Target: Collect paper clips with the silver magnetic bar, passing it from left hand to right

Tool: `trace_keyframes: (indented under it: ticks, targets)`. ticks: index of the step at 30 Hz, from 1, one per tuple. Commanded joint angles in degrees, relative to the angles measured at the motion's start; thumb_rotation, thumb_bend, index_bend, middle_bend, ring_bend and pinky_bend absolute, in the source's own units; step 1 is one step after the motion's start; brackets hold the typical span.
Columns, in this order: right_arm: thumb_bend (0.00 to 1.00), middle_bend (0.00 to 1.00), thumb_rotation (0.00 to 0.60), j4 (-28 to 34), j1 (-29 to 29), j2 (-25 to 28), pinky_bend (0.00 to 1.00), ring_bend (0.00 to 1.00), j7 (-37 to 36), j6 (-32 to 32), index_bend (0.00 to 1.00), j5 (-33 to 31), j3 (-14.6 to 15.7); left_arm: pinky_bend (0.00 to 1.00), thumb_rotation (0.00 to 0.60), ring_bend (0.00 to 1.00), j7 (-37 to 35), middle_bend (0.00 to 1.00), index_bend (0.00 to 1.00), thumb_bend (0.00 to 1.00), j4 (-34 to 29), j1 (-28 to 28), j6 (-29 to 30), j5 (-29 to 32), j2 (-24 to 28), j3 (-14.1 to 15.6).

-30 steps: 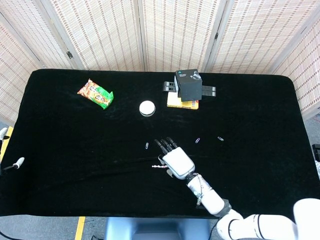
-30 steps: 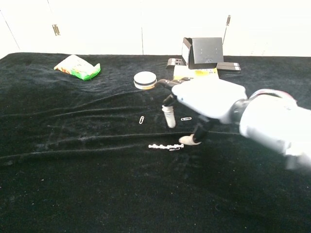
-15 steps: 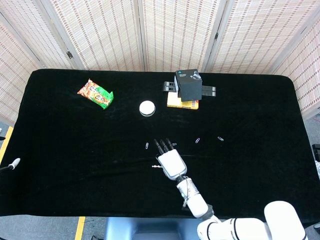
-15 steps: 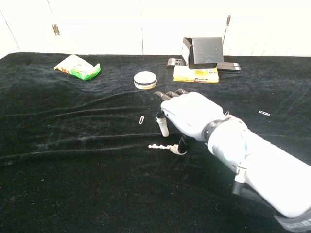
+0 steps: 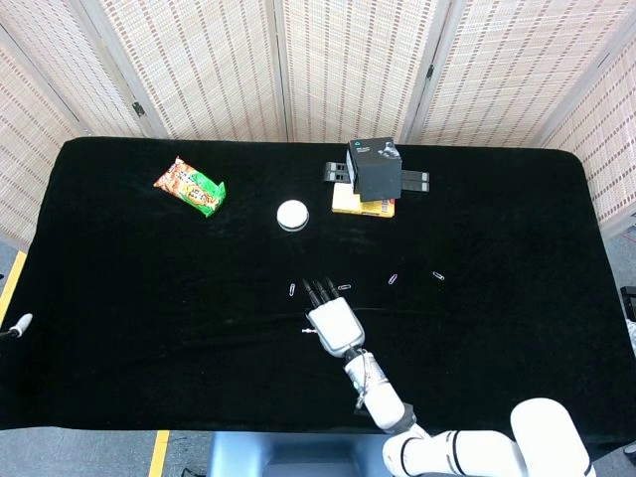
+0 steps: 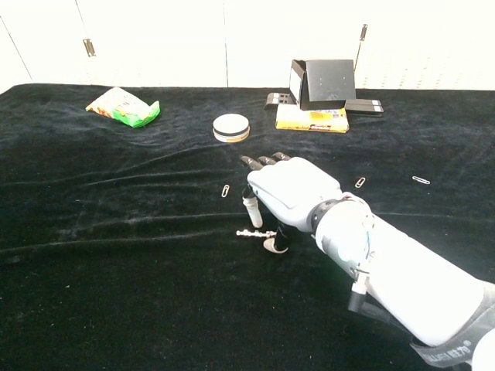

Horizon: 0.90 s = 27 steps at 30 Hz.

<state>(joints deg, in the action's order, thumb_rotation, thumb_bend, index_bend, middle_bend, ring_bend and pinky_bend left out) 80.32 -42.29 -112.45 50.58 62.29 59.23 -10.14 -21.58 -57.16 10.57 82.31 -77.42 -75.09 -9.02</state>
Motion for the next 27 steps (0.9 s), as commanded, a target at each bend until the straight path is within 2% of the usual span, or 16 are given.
trace_keyframes:
  ticks: [1,7,17,21,27]
  targets:
    - [0.27,0.02,0.600,-0.6,-0.4,-0.3,0.00,0.00,-0.1,-0.6,0.55,-0.7,-0.2,0.17,0.600,0.25,-0.4,0.32,0.06,0.30,0.0,-0.1,-0.4,0.2,0.2,-0.2]
    - [0.30,0.03,0.600,-2.0,-1.1,-0.8,0.00,0.00,0.6,-1.2,0.58,-1.8,-0.3,0.16,0.600,0.25,-1.4,0.32,0.06,0.35,0.2,-0.3,-0.8,0.2,0.4,-0.4]
    - [0.31,0.05,0.600,-2.5,-2.2,-0.6,0.00,0.01,2.3,-1.8,0.60,-4.2,-0.6,0.16,0.600,0.25,-2.4,0.32,0.06,0.38,0.5,-0.6,-1.3,0.5,0.7,-0.8]
    - [0.36,0.08,0.600,-2.5,-2.3,-0.5,0.00,0.03,2.4,-1.6,0.66,-4.4,-0.5,0.16,0.600,0.25,-2.8,0.32,0.06,0.38,0.6,-0.8,-1.3,0.5,0.7,-0.9]
    - [0.49,0.16,0.600,-1.6,-2.3,0.3,0.00,0.06,1.8,-1.0,0.78,-5.4,-1.1,0.16,0.600,0.25,-3.1,0.32,0.06,0.40,0.7,-0.8,-1.8,0.6,0.7,-1.1]
